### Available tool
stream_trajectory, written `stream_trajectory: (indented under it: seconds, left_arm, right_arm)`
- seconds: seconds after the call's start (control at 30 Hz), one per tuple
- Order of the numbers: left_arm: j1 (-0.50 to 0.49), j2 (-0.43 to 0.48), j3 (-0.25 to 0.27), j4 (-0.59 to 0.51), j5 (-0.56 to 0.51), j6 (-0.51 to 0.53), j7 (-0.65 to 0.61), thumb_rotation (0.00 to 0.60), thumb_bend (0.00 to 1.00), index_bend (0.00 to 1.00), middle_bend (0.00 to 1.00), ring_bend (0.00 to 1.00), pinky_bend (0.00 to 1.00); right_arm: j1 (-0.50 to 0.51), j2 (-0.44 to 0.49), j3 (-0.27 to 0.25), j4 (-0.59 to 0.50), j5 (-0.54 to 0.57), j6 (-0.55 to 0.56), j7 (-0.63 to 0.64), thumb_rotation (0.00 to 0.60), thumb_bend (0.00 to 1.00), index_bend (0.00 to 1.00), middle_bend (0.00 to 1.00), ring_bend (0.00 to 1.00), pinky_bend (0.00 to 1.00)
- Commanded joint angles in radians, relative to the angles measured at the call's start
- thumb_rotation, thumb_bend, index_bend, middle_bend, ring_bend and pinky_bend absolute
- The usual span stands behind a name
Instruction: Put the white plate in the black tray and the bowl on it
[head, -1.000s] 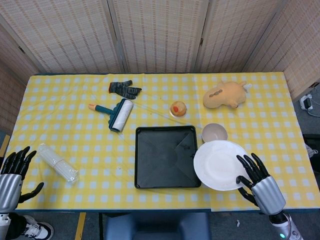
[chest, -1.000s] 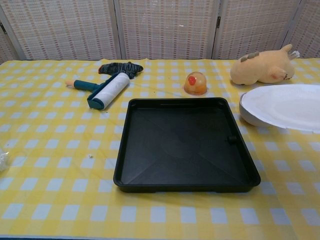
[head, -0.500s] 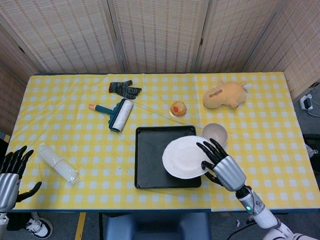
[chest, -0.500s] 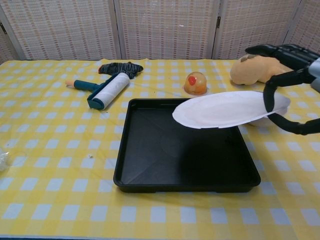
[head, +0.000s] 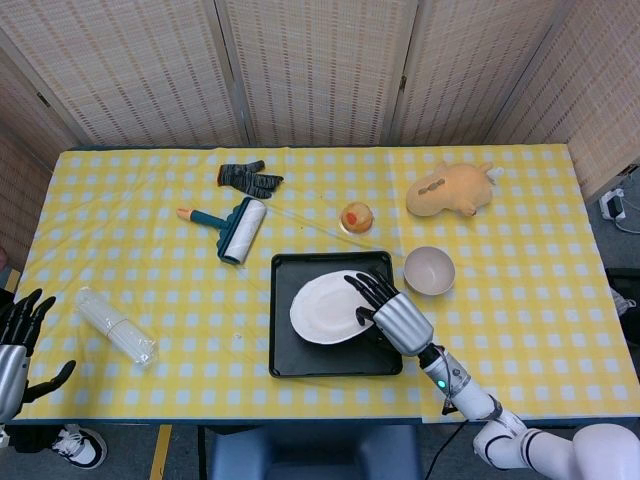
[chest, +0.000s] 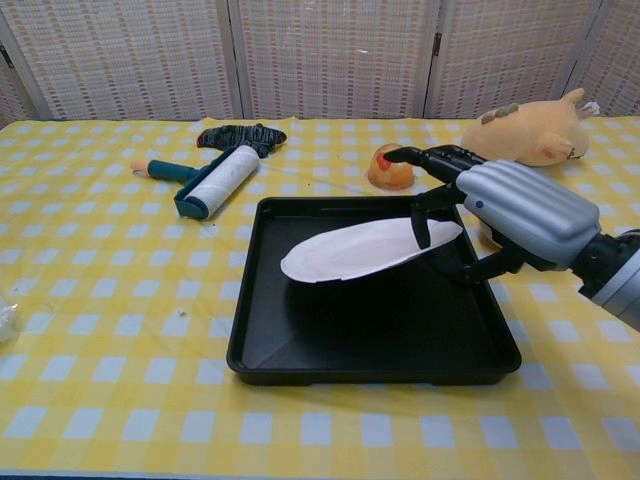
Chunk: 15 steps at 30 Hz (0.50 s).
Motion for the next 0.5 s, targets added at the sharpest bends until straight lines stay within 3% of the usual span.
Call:
stream_trajectory:
  seconds: [0.03,0.17,0.3,0.5]
  left_arm:
    - [-0.002,0.000,-0.001,0.003,-0.005,-0.006,-0.007,0.600,0.28,0.00,0.00,0.01,0.00]
    - [-0.005,0.000,-0.003,0.007,-0.009,-0.011,-0.012,0.600,0.28,0.00,0.00,0.01,0.00]
    - [-0.004,0.001,-0.004,0.005,-0.005,-0.008,-0.017,0.600,0.28,0.00,0.00,0.01,0.00]
    - [0.004,0.003,-0.004,0.000,0.005,0.013,-0.026,0.600,0.28,0.00,0.00,0.01,0.00]
  right_arm:
    - [0.032,-0.045,-0.002,0.056,0.019,-0.028,0.027,0.600,0.50,0.65,0.08,0.08,0.00]
    - [0.049,-0.073,-0.010,0.101,0.022,-0.031,0.035,0.600,0.50,0.62,0.07,0.08,0.00]
    - [0.067,-0.075,-0.014,0.101,0.049,-0.077,0.031,0.600,0.50,0.40,0.00,0.03,0.00]
    - [0.096,-0.029,-0.019,0.008,0.073,-0.141,-0.016,0.600,0.50,0.19,0.00,0.00,0.00]
